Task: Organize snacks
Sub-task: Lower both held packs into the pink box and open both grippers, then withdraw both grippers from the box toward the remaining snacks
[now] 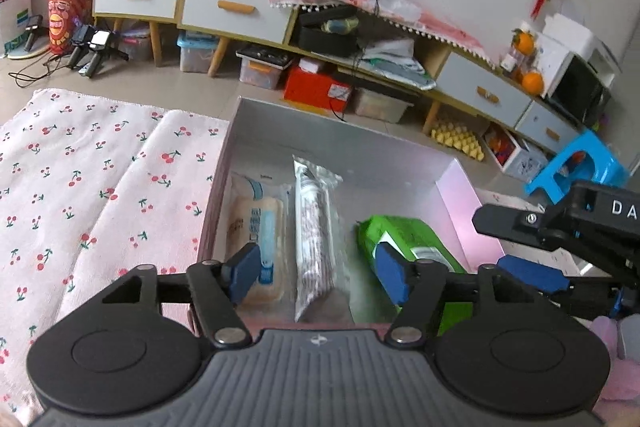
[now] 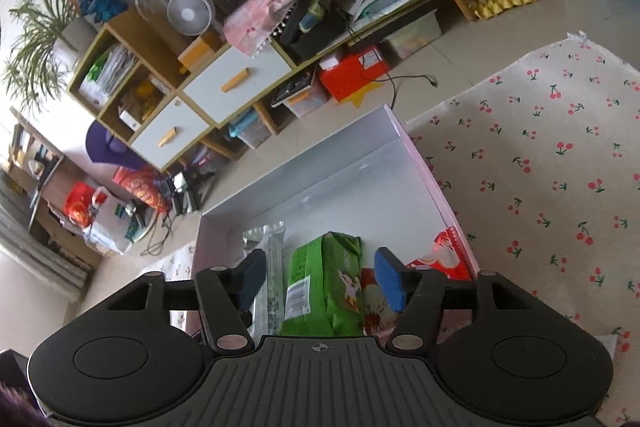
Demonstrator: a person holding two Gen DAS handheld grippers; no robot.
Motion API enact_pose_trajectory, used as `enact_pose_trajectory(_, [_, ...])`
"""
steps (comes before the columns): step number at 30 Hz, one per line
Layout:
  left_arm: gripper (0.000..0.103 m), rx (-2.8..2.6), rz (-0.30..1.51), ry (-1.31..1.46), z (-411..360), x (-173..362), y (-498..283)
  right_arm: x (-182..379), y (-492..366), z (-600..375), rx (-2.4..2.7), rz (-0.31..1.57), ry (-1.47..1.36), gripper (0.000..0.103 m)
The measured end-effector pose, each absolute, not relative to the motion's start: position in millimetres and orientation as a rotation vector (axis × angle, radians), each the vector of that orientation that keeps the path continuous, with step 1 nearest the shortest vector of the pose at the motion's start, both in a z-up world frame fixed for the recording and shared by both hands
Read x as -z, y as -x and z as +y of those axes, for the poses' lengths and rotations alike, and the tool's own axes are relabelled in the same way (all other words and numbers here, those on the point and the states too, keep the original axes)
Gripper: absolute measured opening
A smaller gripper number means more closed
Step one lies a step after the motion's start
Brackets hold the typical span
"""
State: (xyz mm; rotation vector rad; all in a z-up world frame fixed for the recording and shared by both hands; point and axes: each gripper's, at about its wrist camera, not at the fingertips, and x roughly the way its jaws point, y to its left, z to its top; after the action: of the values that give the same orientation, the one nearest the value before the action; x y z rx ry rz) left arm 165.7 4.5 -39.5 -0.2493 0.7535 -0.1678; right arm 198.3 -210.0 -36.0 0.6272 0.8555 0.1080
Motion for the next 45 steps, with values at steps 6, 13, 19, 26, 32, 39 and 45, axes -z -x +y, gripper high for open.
enact_pose_trajectory(6, [0.08,0.171,0.791,0.241,9.8,33.4,-154.6,26.5,-185.4,-212.6,-0.12,0.876,-0.578,0.074])
enact_pose_trajectory(13, [0.09,0.191,0.793,0.15,10.4,27.2,-137.9,16.2,-165.9,-217.9,-0.136,0.877,-0.515,0.083])
enact_pose_trajectory(19, [0.097,0.212,0.799,0.101,14.9,25.4,-122.1,11.7,-148.0,-220.1,-0.156,0.883,-0.45,0.087])
enact_pose_trajectory(26, [0.099,0.193,0.817,0.063,21.8,29.5,-110.2,11.4,-131.0,-221.6,-0.163,0.893,-0.361,0.09])
enact_pose_trajectory(32, [0.102,0.197,0.827,0.039,31.1,32.0,-100.8,14.6,-116.6,-221.9,-0.179,0.904,-0.273,0.091])
enact_pose_trajectory(39, [0.102,0.17,0.846,0.024,53.9,38.8,-91.2,21.4,-104.3,-228.0,-0.171,0.927,-0.213,0.093])
enact_pose_trajectory(45, [0.102,0.132,0.886,0.038,70.8,45.5,-89.0,26.0,-102.3,-235.2,-0.137,0.943,-0.19,0.093])
